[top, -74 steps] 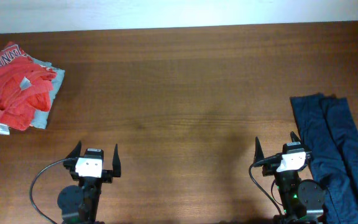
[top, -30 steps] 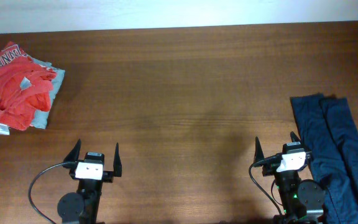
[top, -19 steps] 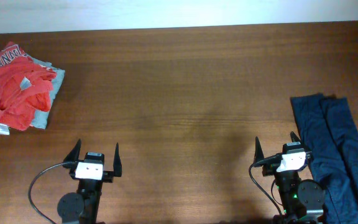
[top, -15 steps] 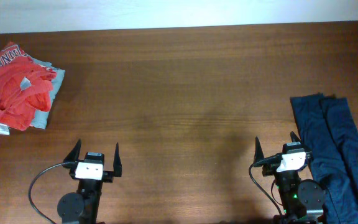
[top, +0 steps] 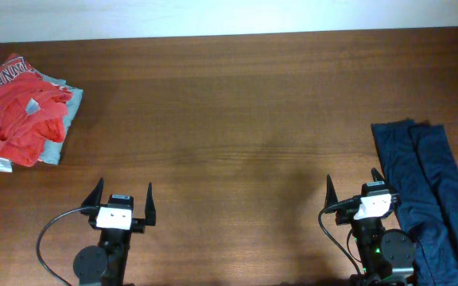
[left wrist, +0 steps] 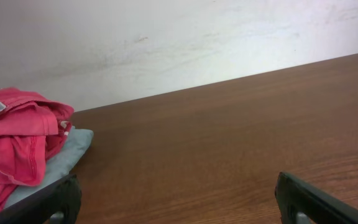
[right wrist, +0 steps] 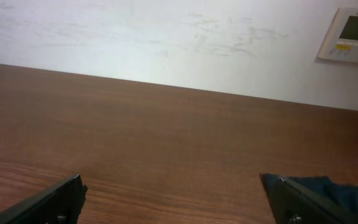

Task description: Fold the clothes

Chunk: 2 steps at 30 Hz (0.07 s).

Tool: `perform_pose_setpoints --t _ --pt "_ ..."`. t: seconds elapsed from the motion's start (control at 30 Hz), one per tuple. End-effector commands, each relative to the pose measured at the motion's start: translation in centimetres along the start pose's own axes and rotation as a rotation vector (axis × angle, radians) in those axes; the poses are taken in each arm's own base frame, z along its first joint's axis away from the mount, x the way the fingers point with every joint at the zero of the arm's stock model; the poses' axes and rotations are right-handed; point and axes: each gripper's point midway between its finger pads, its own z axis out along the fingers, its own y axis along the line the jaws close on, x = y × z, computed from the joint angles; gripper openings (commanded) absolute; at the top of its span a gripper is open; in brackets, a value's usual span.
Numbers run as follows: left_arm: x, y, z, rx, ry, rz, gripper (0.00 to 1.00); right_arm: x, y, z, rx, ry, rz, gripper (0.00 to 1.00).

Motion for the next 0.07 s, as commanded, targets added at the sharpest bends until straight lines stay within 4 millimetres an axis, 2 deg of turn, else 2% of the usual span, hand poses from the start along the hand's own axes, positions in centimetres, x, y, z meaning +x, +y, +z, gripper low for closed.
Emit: perform_pose_setpoints --t 0.0,0.03 --pt "0.07 -0.14 -0.01 0.004 -0.004 -0.008 0.99 0.20 0.22 0.02 -0.008 0.000 0.007 0.99" --pt "0.06 -0.13 -0.01 0.004 -0.005 -0.007 0.99 0.21 0.22 0.03 -0.008 0.000 0.007 0.99"
